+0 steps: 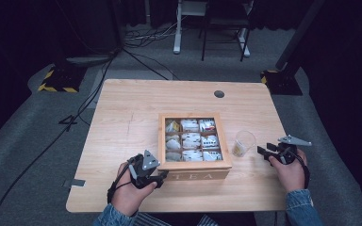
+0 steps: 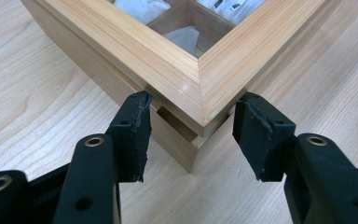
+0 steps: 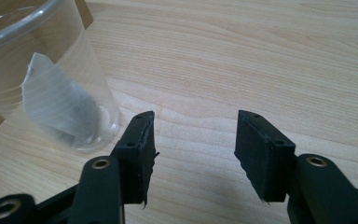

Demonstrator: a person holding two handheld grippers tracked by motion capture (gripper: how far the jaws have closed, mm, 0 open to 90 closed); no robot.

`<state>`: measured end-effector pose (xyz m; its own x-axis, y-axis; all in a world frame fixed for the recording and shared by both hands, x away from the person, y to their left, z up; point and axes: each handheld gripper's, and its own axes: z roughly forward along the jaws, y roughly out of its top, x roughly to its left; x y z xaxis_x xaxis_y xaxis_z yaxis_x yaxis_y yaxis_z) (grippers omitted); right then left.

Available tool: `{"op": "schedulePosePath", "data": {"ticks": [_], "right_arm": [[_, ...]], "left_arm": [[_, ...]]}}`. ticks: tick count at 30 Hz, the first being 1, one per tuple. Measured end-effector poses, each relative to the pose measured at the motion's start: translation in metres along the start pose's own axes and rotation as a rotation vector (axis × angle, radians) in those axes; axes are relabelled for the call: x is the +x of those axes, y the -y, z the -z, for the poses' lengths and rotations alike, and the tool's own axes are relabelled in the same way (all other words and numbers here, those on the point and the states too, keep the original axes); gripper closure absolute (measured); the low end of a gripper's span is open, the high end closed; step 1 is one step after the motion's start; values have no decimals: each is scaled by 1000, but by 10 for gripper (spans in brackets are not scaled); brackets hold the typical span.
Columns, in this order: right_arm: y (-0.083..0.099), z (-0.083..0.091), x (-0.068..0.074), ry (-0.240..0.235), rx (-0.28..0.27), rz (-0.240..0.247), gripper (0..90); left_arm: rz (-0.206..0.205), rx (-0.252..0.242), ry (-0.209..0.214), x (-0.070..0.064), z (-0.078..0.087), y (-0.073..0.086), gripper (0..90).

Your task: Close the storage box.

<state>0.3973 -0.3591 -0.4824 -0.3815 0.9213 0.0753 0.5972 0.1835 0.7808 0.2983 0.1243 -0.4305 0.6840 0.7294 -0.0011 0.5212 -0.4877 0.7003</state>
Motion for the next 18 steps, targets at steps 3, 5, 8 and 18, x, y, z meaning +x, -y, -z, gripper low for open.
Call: {"op": "schedulePosePath", "data": {"ticks": [3,5,8,18], "right_arm": [[0,0,-1,0,0,1,486],[0,0,-1,0,0,0,486],[1,0,0,-1,2,-2,485],[1,-1,-1,-1,7,-10,483]], "left_arm": [[6,3,0,-1,-1,0,473],[4,11,1,-1,-1,0,473],[8,20,3,-1,-2,0,473],[-4,45,4,0,-4,1,472]]}}
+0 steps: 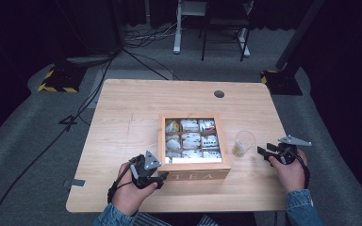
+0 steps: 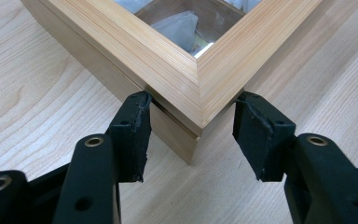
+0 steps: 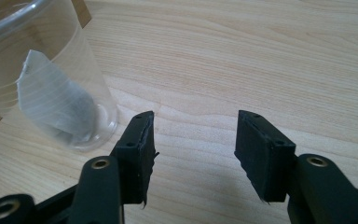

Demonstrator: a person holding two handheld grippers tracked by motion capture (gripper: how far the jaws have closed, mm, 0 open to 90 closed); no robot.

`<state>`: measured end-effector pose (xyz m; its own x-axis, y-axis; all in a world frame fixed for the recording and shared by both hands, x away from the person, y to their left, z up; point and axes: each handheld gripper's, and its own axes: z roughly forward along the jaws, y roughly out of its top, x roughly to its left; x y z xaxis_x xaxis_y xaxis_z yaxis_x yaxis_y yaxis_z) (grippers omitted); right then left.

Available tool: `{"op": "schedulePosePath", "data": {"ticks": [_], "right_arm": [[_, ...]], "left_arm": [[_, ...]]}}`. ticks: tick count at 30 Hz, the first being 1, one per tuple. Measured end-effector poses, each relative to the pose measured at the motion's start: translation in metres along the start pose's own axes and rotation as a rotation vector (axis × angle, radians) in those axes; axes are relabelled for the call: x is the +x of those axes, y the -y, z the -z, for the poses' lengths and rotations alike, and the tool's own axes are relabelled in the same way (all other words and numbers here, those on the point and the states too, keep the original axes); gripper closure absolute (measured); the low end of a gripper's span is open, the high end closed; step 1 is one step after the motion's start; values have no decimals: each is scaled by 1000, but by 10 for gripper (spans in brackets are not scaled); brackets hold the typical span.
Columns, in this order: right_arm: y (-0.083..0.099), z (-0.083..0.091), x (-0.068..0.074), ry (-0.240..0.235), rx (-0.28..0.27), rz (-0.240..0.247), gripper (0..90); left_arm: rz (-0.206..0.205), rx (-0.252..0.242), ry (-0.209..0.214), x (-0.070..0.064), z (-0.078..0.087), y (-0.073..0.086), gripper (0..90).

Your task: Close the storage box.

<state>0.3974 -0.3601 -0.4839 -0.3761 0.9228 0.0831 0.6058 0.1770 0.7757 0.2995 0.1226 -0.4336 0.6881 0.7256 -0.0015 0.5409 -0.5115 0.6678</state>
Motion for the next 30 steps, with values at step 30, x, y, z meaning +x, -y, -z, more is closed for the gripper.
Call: {"op": "schedulePosePath", "data": {"ticks": [30], "right_arm": [[-8,-9,2,-20,-10,0,477]], "left_arm": [[102,-196,-80,59,49,18,297]]}}
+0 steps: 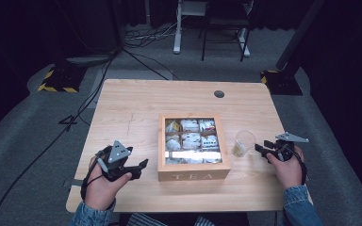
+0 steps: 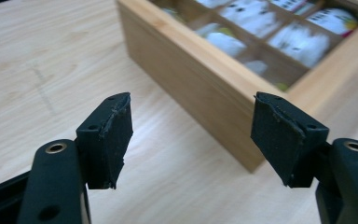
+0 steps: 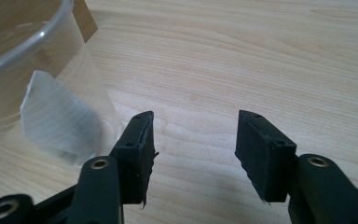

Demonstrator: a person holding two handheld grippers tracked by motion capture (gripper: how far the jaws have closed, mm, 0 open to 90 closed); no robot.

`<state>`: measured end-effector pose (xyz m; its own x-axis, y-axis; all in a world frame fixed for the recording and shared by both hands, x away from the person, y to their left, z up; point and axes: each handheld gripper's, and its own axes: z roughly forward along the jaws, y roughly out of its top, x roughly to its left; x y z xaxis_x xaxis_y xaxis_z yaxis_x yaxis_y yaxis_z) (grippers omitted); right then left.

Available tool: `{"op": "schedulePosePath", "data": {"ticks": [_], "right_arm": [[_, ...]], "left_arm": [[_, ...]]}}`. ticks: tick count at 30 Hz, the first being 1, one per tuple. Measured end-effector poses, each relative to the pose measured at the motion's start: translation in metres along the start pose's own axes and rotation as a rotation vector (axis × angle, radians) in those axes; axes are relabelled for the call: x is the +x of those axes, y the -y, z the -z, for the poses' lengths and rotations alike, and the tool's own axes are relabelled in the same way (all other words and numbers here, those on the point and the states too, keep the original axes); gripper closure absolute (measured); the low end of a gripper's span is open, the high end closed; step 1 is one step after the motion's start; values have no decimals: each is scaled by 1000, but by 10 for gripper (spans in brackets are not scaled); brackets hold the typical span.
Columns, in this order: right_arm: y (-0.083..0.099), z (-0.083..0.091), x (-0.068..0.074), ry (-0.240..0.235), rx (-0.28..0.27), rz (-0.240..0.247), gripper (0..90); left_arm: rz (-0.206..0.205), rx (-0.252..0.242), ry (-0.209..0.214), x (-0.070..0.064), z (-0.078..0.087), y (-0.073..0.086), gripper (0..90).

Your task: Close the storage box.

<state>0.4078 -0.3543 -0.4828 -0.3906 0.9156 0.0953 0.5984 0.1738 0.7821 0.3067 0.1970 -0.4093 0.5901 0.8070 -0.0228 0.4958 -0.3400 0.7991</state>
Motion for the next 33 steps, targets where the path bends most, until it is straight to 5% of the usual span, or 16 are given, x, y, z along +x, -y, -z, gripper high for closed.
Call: {"op": "schedulePosePath", "data": {"ticks": [12,23,29,33], "right_arm": [[8,-4,-2,16,23,28,400],[15,-11,-5,38,38,41,352],[14,-14,-4,50,49,75,313],[14,-15,-3,47,54,86,293]], "left_arm": [[96,14,-88,58,-20,23,249],[204,20,-185,88,-41,41,203],[197,56,-263,97,-53,50,160],[193,85,-265,101,-60,55,160]]}}
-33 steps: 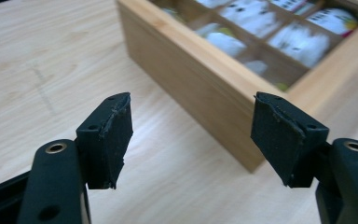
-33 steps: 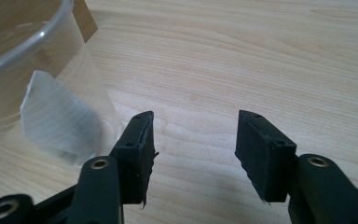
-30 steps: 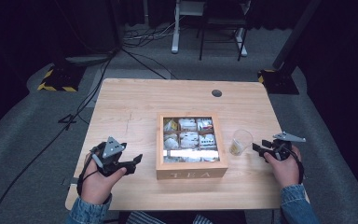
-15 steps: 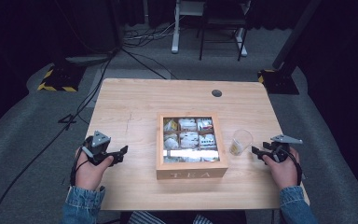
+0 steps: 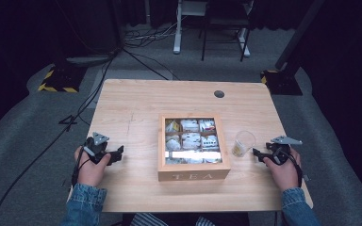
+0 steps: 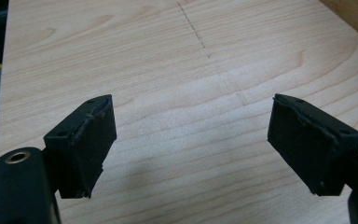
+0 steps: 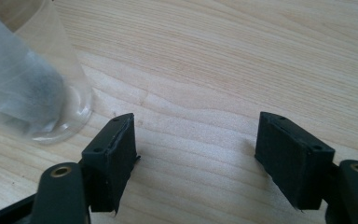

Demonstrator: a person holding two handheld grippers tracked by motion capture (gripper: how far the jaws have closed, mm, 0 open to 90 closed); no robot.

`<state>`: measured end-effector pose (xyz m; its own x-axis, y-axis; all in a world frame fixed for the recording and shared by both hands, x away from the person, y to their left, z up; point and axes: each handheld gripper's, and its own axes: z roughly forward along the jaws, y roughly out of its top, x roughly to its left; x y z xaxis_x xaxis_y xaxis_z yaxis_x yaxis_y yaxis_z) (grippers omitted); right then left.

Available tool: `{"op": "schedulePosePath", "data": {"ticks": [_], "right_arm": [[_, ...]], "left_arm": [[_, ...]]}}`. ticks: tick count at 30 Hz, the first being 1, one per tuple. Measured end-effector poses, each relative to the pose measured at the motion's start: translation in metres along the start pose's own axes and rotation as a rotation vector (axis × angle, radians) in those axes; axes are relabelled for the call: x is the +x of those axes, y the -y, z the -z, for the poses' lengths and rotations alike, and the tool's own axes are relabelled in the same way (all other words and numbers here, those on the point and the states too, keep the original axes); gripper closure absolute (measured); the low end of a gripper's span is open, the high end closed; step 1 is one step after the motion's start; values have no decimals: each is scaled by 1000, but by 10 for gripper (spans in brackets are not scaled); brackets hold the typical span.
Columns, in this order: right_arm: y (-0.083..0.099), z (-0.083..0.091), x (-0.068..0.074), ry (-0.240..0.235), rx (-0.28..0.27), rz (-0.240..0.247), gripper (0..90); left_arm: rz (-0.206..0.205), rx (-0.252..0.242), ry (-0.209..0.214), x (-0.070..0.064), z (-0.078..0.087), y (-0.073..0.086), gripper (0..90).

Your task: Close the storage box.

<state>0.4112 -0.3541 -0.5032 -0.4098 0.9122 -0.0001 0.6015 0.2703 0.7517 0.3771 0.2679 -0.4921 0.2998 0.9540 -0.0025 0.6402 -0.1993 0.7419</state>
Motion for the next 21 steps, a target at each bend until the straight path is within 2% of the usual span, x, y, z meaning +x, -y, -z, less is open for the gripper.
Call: {"op": "schedulePosePath", "data": {"ticks": [6,9,21], "right_arm": [[0,0,0,0,0,0,292],[0,0,0,0,0,0,292],[0,0,0,0,0,1,292]], "left_arm": [[13,20,6,1,-9,4,163],[14,57,-4,1,-13,4,166],[32,75,4,2,-15,3,144]]}}
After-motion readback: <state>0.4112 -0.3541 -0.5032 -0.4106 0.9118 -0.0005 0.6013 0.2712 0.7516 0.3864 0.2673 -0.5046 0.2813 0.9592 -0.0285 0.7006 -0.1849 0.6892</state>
